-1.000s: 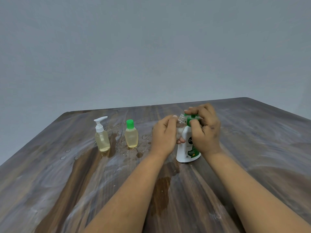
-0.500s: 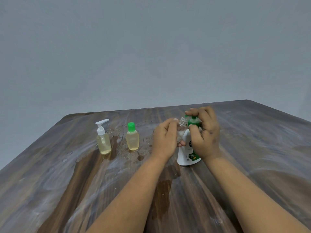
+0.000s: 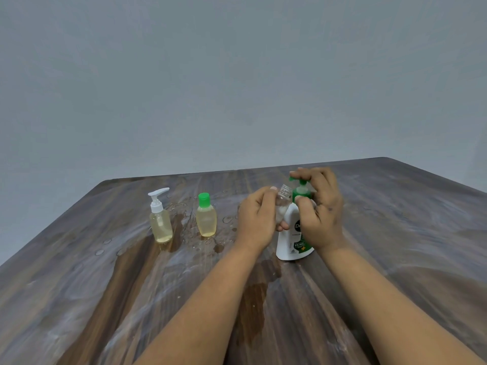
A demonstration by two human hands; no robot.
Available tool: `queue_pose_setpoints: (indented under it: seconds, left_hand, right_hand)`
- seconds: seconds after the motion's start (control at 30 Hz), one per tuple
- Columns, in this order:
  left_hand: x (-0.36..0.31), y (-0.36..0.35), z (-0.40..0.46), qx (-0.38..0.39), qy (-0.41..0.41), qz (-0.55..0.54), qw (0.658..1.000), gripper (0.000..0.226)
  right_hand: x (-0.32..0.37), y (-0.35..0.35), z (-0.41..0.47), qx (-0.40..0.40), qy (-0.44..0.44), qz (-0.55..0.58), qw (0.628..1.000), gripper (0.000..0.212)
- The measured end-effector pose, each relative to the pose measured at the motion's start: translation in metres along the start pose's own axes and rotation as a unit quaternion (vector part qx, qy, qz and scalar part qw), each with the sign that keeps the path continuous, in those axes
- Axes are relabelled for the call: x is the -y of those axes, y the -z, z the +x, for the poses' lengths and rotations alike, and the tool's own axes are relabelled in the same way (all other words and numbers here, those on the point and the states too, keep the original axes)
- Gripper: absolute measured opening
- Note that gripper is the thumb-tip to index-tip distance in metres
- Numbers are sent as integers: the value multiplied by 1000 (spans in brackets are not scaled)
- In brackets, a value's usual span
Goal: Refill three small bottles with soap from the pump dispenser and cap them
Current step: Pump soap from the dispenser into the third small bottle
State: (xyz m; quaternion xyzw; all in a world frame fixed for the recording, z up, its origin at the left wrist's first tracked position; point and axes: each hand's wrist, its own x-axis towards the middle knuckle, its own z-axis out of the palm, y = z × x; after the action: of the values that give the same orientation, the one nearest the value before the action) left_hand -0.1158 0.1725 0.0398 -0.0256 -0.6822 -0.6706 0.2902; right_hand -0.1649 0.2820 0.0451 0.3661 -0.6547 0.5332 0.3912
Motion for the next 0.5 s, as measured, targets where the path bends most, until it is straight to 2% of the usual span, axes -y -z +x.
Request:
queue_pose_setpoints:
  seconds: [0.27,0.4,0.5]
  left_hand:
    - [1,0,0,-3,4,2,1000,37]
    - [0,0,0,-6,-7,4,1000,37]
    - [-1,0,-1,-8,-2,9,1000,39]
  right_hand:
    - [-3,-2,3,-21,-33,5,999,26]
    - [-1,0,1,5,5,-8,1000,37]
    - [-1,1,1,0,-3,0,1000,37]
